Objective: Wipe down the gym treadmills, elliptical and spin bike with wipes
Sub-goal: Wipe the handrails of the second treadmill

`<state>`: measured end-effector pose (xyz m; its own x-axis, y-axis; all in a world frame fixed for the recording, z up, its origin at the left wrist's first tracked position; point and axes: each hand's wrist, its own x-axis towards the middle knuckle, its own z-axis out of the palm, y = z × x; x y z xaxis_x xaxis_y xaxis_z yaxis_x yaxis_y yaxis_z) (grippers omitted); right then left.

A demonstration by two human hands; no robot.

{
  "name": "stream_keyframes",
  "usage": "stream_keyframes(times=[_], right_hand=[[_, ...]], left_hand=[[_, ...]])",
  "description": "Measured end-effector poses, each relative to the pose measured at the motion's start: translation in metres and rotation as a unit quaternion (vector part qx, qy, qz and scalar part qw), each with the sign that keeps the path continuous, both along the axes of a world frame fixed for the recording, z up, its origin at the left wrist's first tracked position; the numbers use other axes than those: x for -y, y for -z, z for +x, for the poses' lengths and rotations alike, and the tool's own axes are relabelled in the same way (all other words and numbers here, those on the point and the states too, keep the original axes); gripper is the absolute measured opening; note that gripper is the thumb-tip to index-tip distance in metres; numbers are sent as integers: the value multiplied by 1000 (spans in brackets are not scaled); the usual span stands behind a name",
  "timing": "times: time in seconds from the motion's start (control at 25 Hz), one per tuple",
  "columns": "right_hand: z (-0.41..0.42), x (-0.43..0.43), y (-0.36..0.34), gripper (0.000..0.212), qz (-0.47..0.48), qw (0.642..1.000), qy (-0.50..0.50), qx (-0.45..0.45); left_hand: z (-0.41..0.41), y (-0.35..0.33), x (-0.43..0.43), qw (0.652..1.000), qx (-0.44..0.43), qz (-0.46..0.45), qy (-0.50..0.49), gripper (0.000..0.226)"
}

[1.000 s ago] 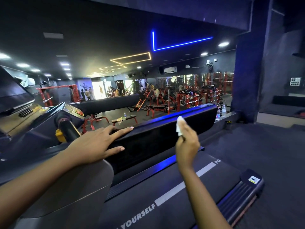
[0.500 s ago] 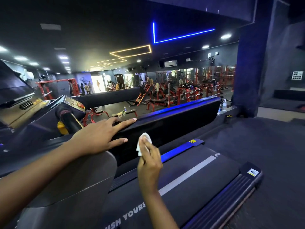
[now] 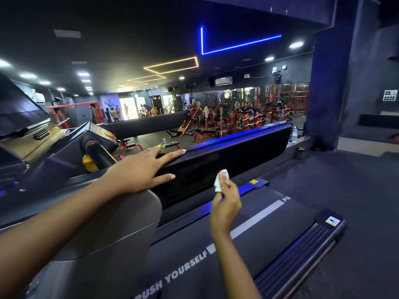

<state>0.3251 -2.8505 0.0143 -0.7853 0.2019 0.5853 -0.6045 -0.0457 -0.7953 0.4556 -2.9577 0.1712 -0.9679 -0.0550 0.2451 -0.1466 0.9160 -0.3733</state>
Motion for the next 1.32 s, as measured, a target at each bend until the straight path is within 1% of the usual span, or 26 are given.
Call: stream_keyframes(times=[0.08,0.16,0.24,0.32,0.4,0.48,0.52,0.6,0.72,0.84,0.92,0.96,1.0,1.08,1.12,1.16,1.24,1.32], right_hand=[[39,11,5,55,5,999,-18,-45],[66,13,8,49,19,994,-53,-93],[58,1,-1,50,10,991,-79,-106],[24,-13,-22,49,-10,996,-54,-74],[-14,-23,-49,47,-19,999,-28,-22],[-31,-21,-63,42,-7,1000,-23,13],[-27,-15,-65,41,1,1000,-19,12],[-1,1,-61,44,11,999,-11,-33],[50,20,-48,44,28,991,6,-134],[90,27,-34,41,69,972,-20,-222],[89,16,-28,40,100,956,-54,-269],[80,8,-28,40,98,956,-58,-271],[65,1,-31,41,80,965,-44,-246],[32,-7,-46,45,25,990,-3,-138],[22,-7,-53,46,14,995,3,-98],[22,-2,-58,46,16,996,6,-87],[43,13,-60,41,26,992,9,-120],[78,28,-53,41,29,985,-4,-173]], left_hand=[[-1,1,2,1000,-5,-1,5,67],[-1,1,4,1000,-2,-1,5,67],[4,0,5,1000,11,3,11,68],[17,-1,8,1000,11,2,27,69],[36,0,12,999,-10,2,45,80],[54,3,16,999,-31,-6,38,83],[59,5,18,999,-38,-11,37,82],[64,7,20,998,-50,-18,45,80],[63,10,23,995,-75,-27,64,78],[63,11,22,994,-88,-25,67,78],[63,12,22,994,-87,-26,67,77],[62,12,21,994,-85,-26,68,76],[62,12,21,994,-80,-29,66,76],[62,10,21,995,-72,-30,58,80],[62,10,20,996,-68,-30,54,83],[62,10,20,996,-66,-32,50,86],[61,11,21,996,-68,-40,47,88],[62,12,22,996,-70,-43,41,90]])
